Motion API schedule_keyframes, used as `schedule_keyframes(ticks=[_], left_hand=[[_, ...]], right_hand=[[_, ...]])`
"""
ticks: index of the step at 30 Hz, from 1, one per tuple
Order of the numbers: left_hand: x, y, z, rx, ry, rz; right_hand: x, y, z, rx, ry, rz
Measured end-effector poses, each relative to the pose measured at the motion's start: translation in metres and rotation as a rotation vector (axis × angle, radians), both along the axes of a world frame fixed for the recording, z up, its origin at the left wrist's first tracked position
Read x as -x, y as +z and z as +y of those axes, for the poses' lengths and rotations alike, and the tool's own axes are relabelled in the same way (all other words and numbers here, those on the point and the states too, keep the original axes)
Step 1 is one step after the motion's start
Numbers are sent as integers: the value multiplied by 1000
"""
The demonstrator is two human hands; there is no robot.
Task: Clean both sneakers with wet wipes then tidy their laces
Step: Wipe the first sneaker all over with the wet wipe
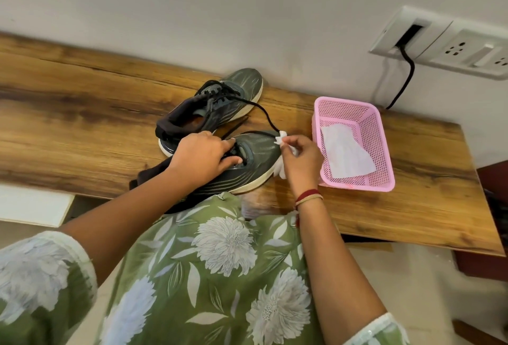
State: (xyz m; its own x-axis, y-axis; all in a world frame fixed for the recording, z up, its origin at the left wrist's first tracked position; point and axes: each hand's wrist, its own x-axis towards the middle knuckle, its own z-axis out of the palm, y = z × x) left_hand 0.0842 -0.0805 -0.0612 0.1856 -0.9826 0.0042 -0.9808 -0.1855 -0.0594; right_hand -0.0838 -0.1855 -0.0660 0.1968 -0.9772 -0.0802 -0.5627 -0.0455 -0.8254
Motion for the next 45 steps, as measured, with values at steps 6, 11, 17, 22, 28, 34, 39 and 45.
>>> schedule_keyframes(ticks=[6,11,17,22,28,34,39,45], left_hand=[[4,-2,2,61,59,31],[3,-12,6,126,42,65],[6,-14,8,114,3,62],[8,-14,8,85,34,76],[6,-21,7,87,13,71],[4,-22,7,109,-6,111],[5,-20,7,102,-7,128],[6,-19,8,94,-6,132]], right_hand=[[0,6,13,89,30,18],[4,4,22,116,77,119],[-3,5,35,59,295,281],[-7,12,33,167,296,391],[-10,14,49,256,492,502],[-11,16,33,240,261,442],[-11,14,36,206,334,474],[-15,13,47,206,425,489]])
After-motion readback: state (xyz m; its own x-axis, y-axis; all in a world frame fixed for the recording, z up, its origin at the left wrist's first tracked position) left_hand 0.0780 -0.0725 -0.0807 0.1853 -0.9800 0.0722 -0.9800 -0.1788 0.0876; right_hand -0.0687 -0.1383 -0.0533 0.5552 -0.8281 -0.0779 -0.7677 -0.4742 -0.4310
